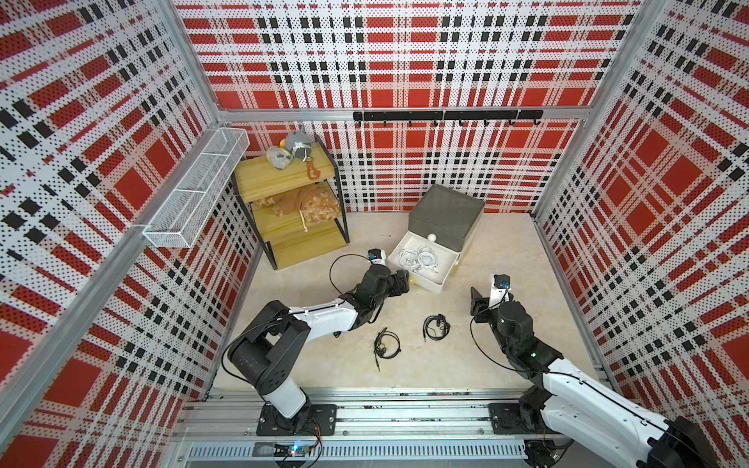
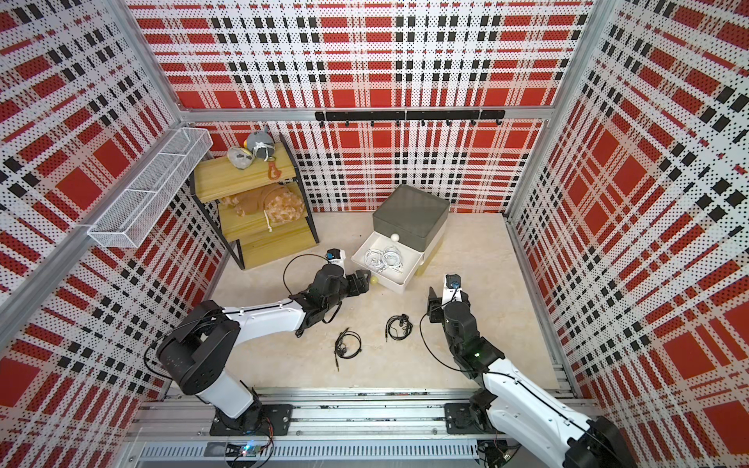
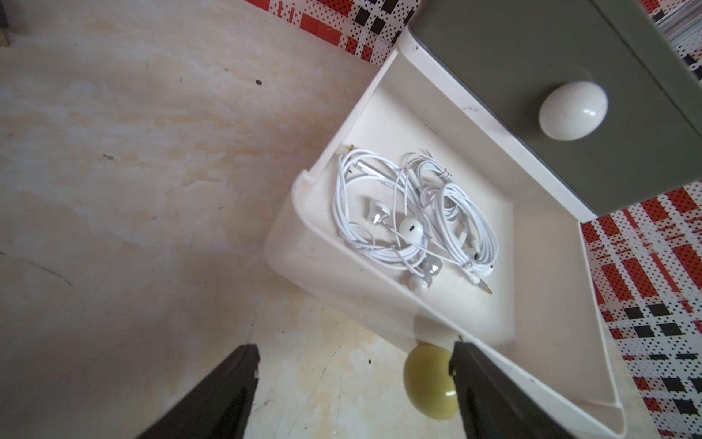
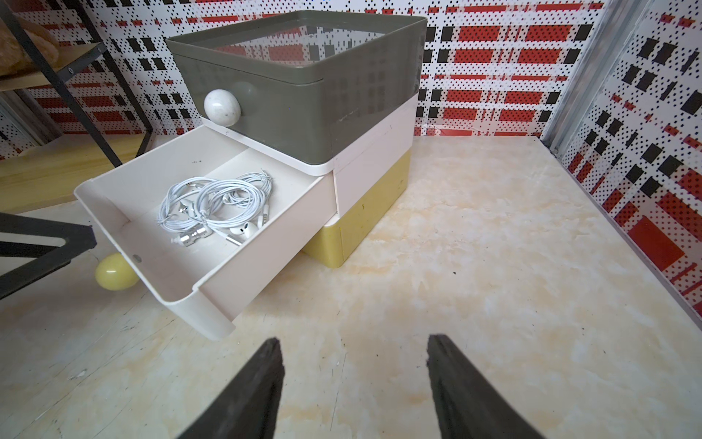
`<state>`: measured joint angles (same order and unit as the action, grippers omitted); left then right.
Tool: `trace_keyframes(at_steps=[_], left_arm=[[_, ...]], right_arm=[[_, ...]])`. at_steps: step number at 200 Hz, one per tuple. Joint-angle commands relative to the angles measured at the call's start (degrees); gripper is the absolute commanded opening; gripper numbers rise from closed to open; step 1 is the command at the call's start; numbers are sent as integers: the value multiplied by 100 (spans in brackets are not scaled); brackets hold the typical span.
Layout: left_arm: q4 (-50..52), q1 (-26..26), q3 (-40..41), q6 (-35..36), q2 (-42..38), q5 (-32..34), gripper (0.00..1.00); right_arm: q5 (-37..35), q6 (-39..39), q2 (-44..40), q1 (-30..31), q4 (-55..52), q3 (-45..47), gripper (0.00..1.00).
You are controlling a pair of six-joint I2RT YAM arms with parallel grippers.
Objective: Place the wired earphones into the drawer by color
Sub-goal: Close the drawer in the storage box.
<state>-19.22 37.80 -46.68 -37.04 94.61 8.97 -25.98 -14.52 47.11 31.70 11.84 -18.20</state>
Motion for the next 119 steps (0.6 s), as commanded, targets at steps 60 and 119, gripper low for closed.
trace_keyframes(at_steps=[60, 119], left_arm=[[1, -45, -445, 98, 360, -110, 86], [-2, -62, -874, 151, 742, -203, 86]], right_arm=[[-19, -7, 0, -33, -5, -17, 67], [-53, 0, 0, -28, -6, -15, 67]])
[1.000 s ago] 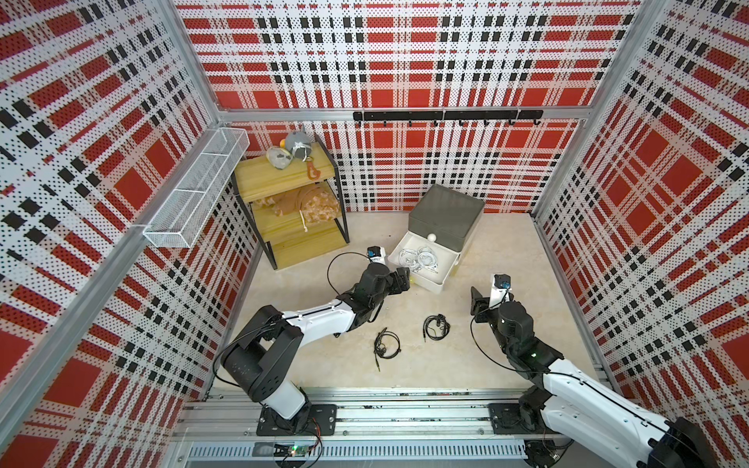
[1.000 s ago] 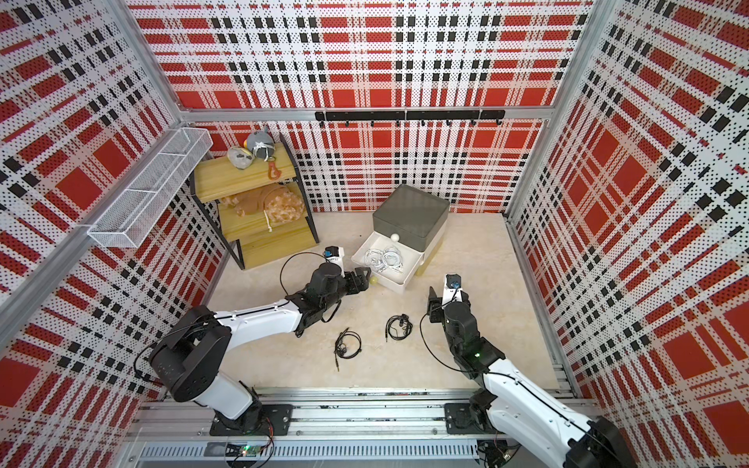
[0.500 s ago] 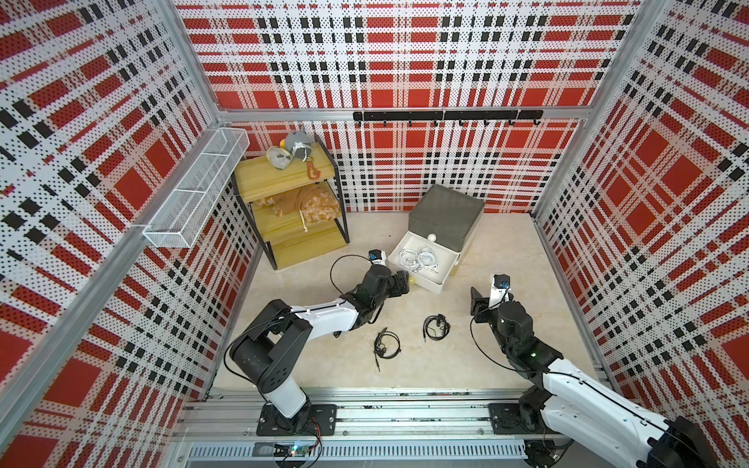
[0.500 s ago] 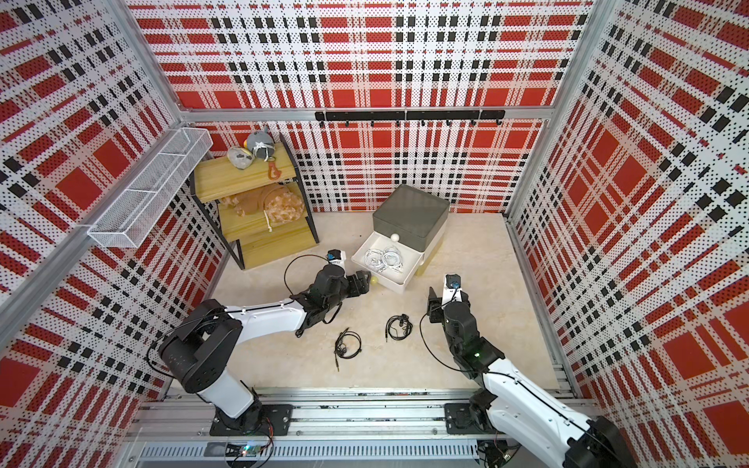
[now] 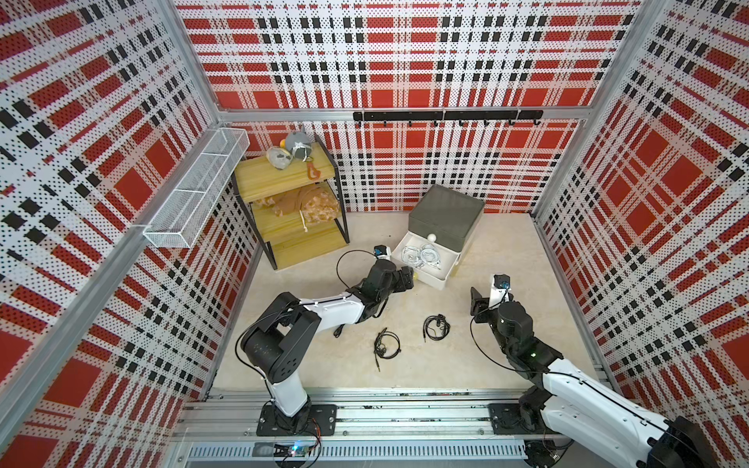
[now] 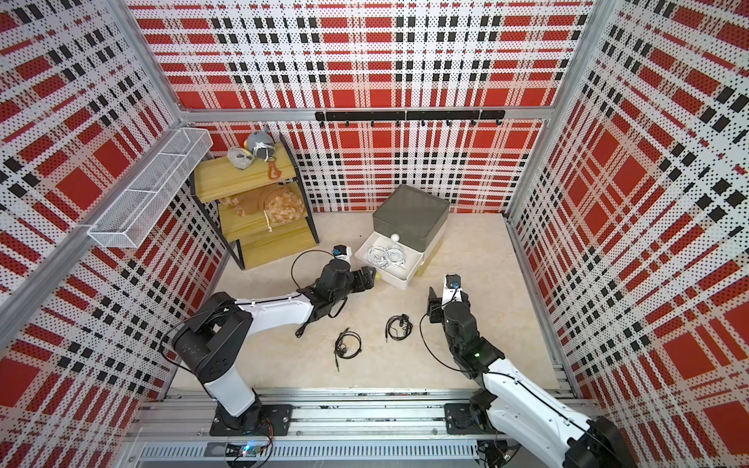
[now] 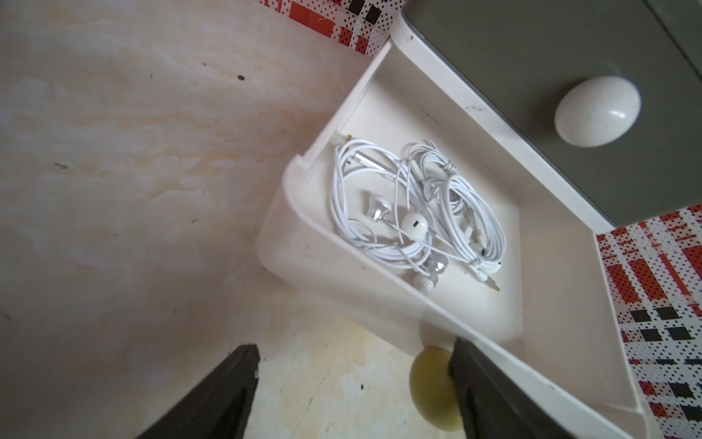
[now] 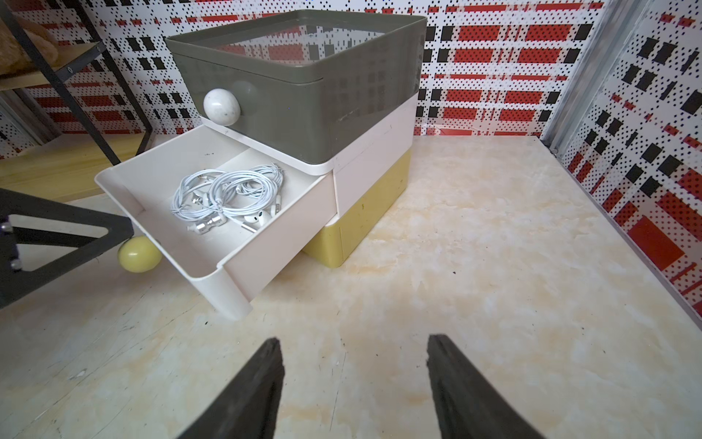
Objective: Place the wired earphones into the drawer by color
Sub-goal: Close the drawer in the storage box.
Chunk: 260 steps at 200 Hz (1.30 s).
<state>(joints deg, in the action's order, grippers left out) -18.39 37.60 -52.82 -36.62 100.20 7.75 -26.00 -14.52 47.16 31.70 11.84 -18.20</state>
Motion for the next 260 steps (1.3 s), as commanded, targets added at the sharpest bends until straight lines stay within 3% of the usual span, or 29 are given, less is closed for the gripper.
trace_keyframes(at_steps=[1, 221, 260], left_arm=[[-86, -43, -266, 111, 192, -85, 86], [-154, -245, -1964, -47, 1671, -487, 86], [-156, -271, -2188, -64, 1854, -537, 86]], right_arm=[[-52, -3, -5, -26, -6, -12, 67], [-202, -107, 108, -38, -28, -40, 66], [100, -334, 184, -291, -232, -207, 66]])
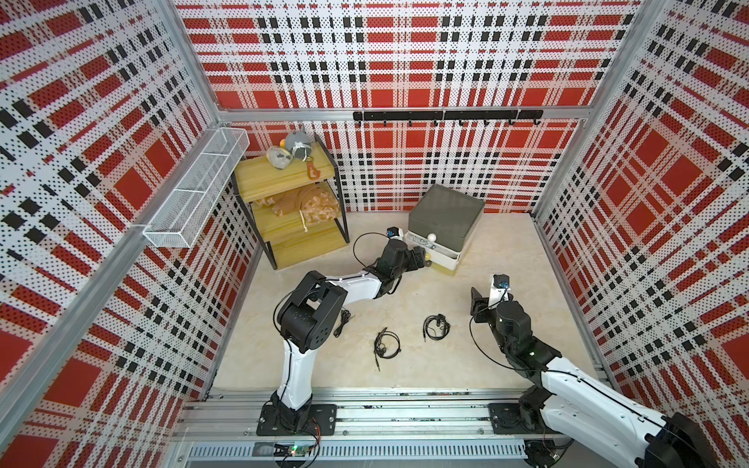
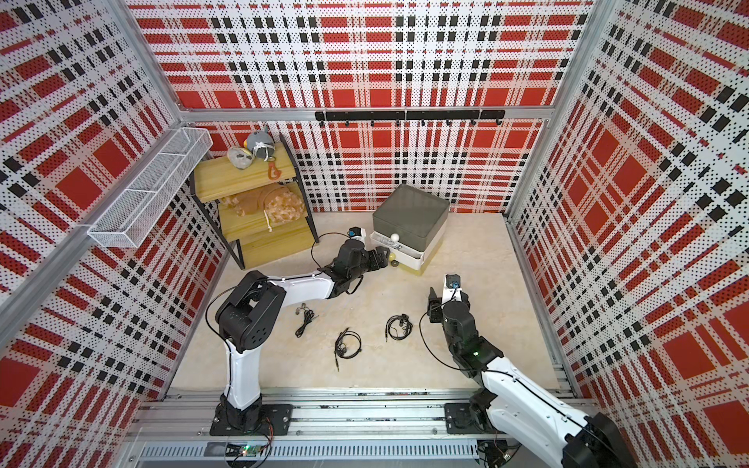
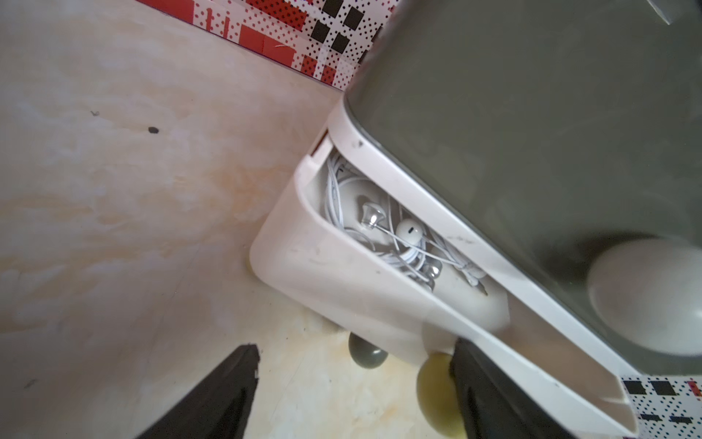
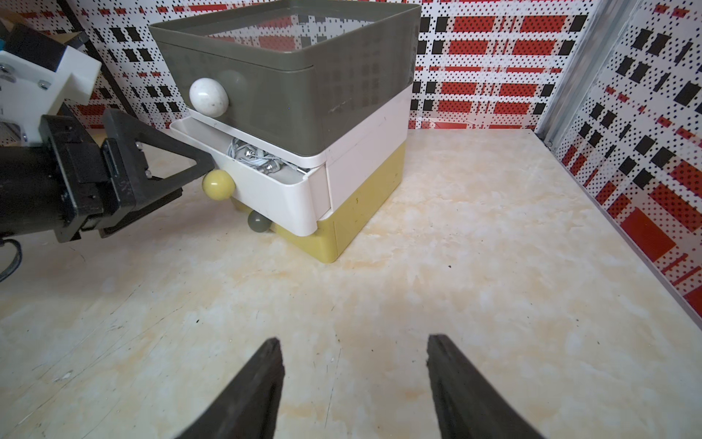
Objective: Place the wired earphones into the drawer by color
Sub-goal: Close the drawer in the storage box.
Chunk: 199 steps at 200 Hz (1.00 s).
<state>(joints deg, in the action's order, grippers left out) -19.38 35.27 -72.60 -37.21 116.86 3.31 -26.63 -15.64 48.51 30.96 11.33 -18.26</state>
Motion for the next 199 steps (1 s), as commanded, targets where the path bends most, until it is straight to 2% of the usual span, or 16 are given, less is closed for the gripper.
trace_keyframes(at_steps=[1, 39, 126, 178, 199], left_arm=[[-58, -37, -210, -5, 188, -93, 86], [-57, -69, -376, 21, 294, -163, 86], [-31, -142, -717, 30, 570, -312, 86], [13, -169, -870, 21, 682, -408, 86], [-49, -160, -640, -11, 524, -412, 86]], right_arm=[[183, -230, 51, -233, -183, -202, 66], [1210, -511, 378, -833, -389, -505, 67], [2318, -690, 2009, -1037, -786, -1703, 67], [3171, -925, 2939, -1443, -997, -2318, 67], [3425, -936, 3130, -1596, -933, -2396, 73]])
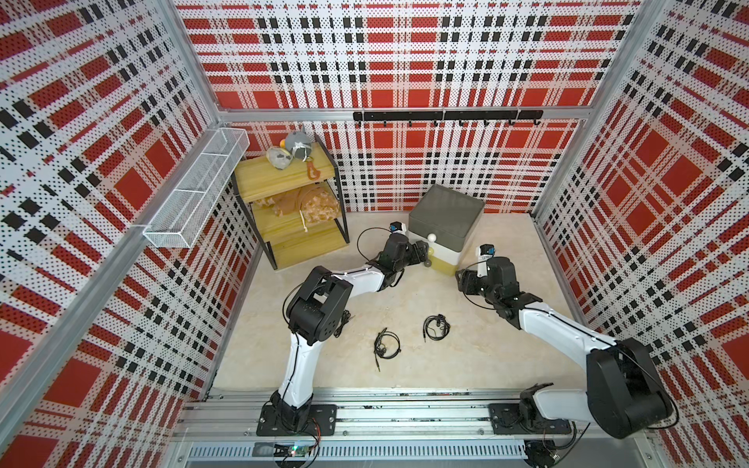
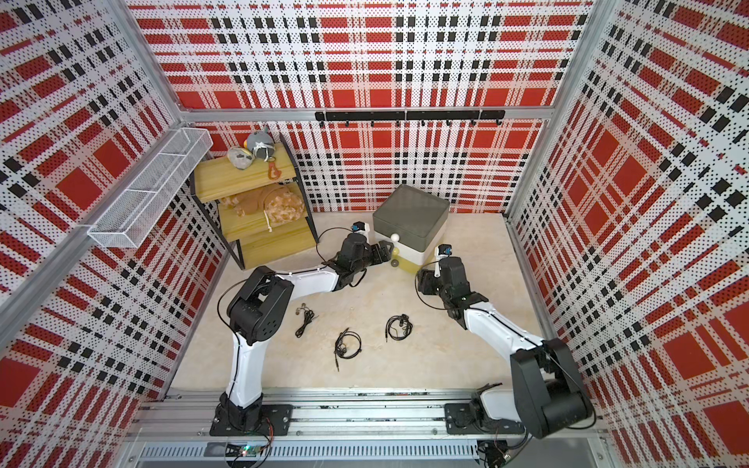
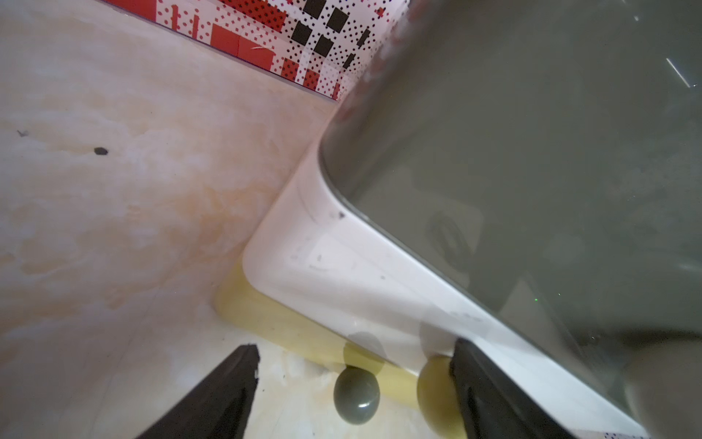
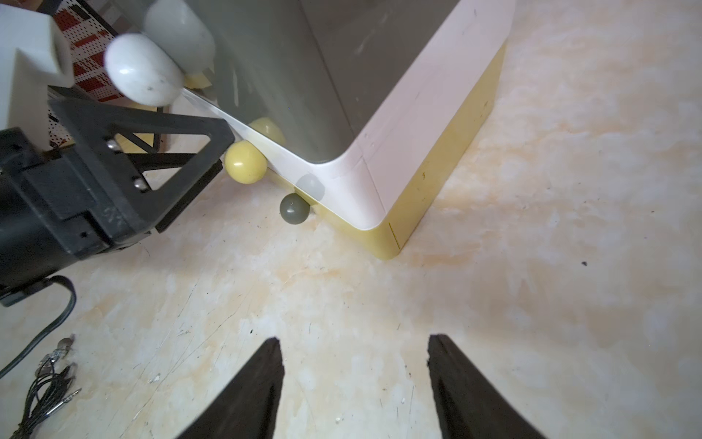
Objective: Place the wired earphones into the drawer by color
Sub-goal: Close the drawer in the storage box, then open the drawer in the storage box.
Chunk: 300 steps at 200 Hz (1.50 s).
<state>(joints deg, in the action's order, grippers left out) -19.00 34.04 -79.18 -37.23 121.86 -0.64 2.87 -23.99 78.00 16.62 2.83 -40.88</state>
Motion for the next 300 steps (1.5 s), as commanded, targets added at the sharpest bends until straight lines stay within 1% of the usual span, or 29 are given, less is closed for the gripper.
trace_keyframes(at_steps=[1, 25, 56, 101, 166, 205, 300], left_arm=[[-90, -34, 35, -11, 14, -20, 86], [-223, -11, 435, -38, -214, -76, 86], [-672, 49, 985, -135, -457, -272, 83], [-957, 179, 1288, -231, -489, -396, 77], [-1265, 222, 1223, -337, -172, -713, 64], [-1387, 217, 1097, -390, 51, -830, 58], [-1588, 120, 699, -486, 603, -1101, 56]], right_arm=[[480, -99, 186, -165, -82, -136, 73], [508, -23, 321, -254, -8, -181, 74], [624, -68, 491, -377, 136, -210, 74], [714, -266, 677, -611, 312, -280, 73], [793, -336, 828, -791, 578, -267, 73], [890, -376, 777, -901, 738, -119, 73], [1053, -482, 743, -946, 851, 19, 73]])
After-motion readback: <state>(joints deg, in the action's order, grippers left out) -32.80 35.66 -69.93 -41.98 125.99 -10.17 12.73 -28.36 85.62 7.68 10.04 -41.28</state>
